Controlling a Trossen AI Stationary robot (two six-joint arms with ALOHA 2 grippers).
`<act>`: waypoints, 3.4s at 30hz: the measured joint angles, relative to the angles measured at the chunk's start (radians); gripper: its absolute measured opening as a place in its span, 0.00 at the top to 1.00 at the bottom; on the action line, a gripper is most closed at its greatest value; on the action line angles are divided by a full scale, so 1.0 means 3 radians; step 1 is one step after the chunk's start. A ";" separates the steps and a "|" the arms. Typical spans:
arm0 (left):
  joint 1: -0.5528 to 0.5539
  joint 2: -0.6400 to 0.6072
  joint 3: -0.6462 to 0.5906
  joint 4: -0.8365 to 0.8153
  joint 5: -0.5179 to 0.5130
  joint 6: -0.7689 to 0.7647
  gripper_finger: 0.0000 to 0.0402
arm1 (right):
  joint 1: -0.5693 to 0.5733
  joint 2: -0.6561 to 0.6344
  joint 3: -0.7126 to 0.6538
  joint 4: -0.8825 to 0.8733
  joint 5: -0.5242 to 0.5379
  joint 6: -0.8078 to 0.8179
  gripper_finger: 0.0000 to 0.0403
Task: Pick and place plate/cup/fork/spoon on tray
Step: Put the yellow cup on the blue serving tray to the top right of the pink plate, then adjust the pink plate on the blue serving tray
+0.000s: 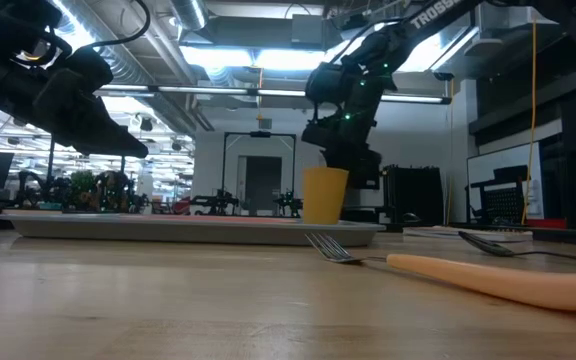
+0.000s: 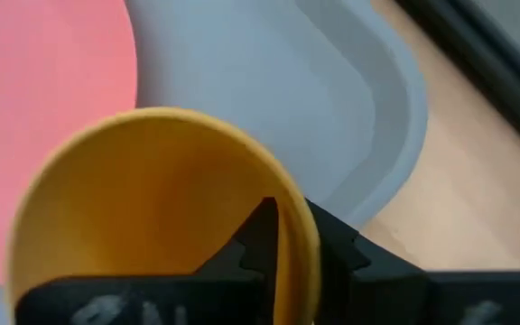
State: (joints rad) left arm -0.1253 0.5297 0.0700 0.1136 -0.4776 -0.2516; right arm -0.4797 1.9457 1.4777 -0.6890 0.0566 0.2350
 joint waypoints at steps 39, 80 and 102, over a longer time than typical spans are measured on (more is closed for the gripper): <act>0.0001 0.0001 0.0000 0.0001 -0.0001 0.0000 0.83 | 0.1681 -0.0855 -0.0102 -0.1380 0.0150 0.1701 0.66; 0.0000 0.0001 0.0000 0.0001 -0.0001 -0.0001 0.83 | 0.2639 -0.1082 -0.1867 -0.0276 0.0192 0.3047 0.66; 0.0001 0.0001 0.0000 0.0002 -0.0001 0.0000 0.83 | 0.1528 -0.0045 -0.0546 0.0956 0.0734 0.0617 0.66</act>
State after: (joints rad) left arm -0.1251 0.5301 0.0700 0.1143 -0.4778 -0.2516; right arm -0.0213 1.9321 1.3140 -0.4022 0.2769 0.4201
